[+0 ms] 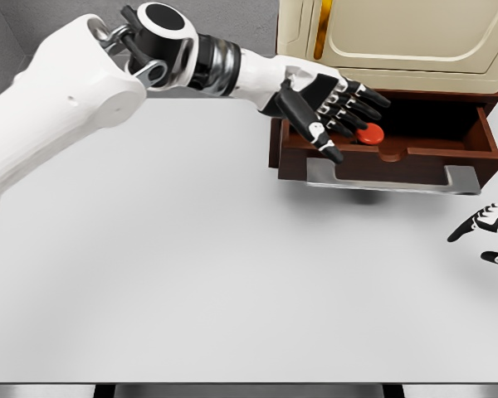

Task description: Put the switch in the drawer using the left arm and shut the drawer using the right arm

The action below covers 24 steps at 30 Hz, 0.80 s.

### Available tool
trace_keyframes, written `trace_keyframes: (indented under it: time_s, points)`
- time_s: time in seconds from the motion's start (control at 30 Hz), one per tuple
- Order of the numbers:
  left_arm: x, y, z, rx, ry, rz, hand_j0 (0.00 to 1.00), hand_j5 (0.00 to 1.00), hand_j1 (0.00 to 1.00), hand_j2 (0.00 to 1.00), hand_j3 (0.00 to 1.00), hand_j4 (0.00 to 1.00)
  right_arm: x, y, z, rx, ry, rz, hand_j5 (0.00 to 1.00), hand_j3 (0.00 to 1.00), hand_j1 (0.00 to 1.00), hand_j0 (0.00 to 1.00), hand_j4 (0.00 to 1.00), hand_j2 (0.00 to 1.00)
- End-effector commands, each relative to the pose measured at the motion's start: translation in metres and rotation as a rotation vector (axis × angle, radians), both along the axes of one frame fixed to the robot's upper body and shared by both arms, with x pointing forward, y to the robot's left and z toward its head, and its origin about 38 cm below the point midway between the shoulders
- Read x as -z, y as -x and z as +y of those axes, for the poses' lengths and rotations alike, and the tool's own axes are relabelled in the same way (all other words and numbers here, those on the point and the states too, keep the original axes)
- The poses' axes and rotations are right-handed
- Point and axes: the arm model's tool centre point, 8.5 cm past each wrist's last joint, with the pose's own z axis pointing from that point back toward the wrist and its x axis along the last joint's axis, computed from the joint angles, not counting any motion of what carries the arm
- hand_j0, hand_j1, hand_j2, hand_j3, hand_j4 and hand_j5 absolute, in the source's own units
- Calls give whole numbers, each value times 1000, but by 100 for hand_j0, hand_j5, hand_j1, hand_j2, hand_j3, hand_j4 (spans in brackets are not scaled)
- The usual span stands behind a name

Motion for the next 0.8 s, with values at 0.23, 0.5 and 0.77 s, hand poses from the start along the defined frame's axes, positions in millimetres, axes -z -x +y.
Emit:
trace_keyframes:
  time_s: [0.23, 0.5, 0.77]
  points:
    - [1, -2, -7, -3, 10, 15, 100, 100, 100, 100, 100, 100, -1, 0, 0, 2, -6, 1, 66, 66, 66, 66, 66, 66]
    - [4, -3, -21, 5, 15, 24, 100, 100, 100, 100, 100, 100, 0, 0, 0, 3, -6, 2, 67, 67, 67, 67, 67, 67]
    - [0, -9, -15, -17, 14, 18, 100, 100, 100, 100, 100, 100, 0, 0, 0, 3, -6, 3, 67, 67, 67, 67, 67, 67]
